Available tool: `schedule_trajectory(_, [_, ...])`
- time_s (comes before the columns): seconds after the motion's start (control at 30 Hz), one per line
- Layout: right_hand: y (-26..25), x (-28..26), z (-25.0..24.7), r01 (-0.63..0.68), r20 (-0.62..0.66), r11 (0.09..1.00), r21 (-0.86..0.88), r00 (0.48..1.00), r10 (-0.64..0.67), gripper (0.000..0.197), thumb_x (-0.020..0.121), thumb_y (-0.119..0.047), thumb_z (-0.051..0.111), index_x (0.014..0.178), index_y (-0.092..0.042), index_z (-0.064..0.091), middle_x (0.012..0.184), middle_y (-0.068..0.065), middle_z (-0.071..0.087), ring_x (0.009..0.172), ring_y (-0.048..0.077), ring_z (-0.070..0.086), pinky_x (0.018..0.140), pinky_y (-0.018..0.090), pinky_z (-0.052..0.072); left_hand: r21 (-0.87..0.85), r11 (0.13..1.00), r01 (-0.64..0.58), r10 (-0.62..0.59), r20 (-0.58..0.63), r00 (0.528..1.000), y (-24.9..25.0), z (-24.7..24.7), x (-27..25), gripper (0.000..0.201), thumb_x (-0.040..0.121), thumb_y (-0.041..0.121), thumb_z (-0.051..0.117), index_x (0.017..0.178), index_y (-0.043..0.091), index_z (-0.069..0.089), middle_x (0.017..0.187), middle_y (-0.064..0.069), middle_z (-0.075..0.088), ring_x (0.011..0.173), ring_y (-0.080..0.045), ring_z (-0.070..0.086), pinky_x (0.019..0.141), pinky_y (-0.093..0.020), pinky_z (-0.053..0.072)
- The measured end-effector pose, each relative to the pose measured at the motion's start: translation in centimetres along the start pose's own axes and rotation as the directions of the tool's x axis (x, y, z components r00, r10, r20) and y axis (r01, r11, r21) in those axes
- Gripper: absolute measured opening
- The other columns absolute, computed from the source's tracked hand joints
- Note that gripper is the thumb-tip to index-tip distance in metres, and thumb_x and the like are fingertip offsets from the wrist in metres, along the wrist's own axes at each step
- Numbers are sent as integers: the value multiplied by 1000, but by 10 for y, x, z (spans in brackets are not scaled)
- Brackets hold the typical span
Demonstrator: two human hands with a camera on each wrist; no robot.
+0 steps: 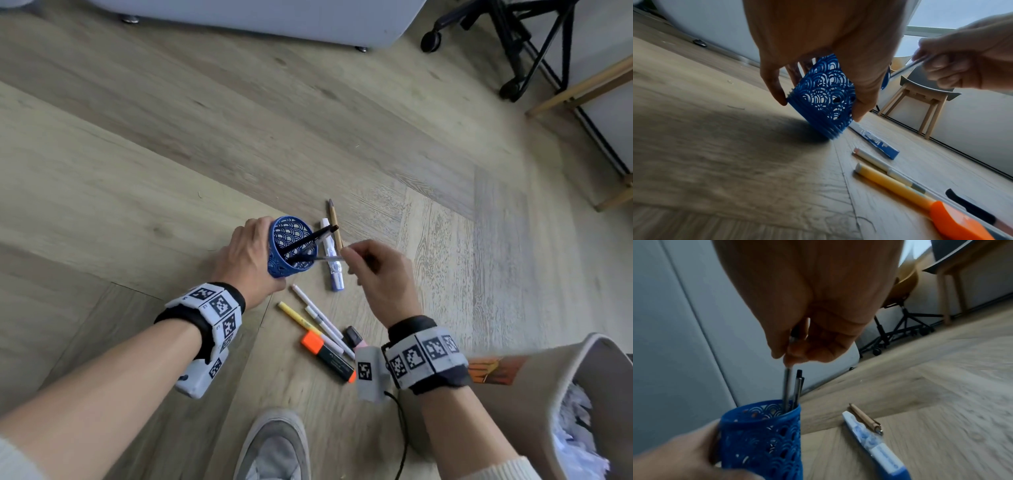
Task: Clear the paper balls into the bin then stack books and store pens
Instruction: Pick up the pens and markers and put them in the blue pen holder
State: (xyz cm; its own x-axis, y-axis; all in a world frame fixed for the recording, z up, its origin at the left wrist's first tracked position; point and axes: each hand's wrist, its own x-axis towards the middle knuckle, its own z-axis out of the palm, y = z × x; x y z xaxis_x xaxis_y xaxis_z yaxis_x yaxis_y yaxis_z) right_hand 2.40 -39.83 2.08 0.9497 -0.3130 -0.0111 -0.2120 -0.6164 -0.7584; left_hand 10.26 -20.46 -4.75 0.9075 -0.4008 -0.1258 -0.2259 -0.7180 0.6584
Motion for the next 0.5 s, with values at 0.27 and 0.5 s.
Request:
schedule_trajectory(0.27, [59,-25,-6,-256,237,789,-559,862,447,34,88,-47,60,107,-18,59,94,-2,65,84,14,64,75,31,55,-47,999,-3,3,-9,1000,-6,-2,-2,86,57,35,85,128,20,38,124,-1,47,113,-21,47,84,-37,46])
schedule_trajectory(0.5, [85,-53,-5,-254,316,659,-708,721,617,30,93,-39,51,97,-9,48,100,10,63,91,28,58,77,34,44,-60,998,-15,16,9,1000,-6,-4,-3,86,59,33,85,129,18,37,126,-1,45,114,-20,46,83,-29,39])
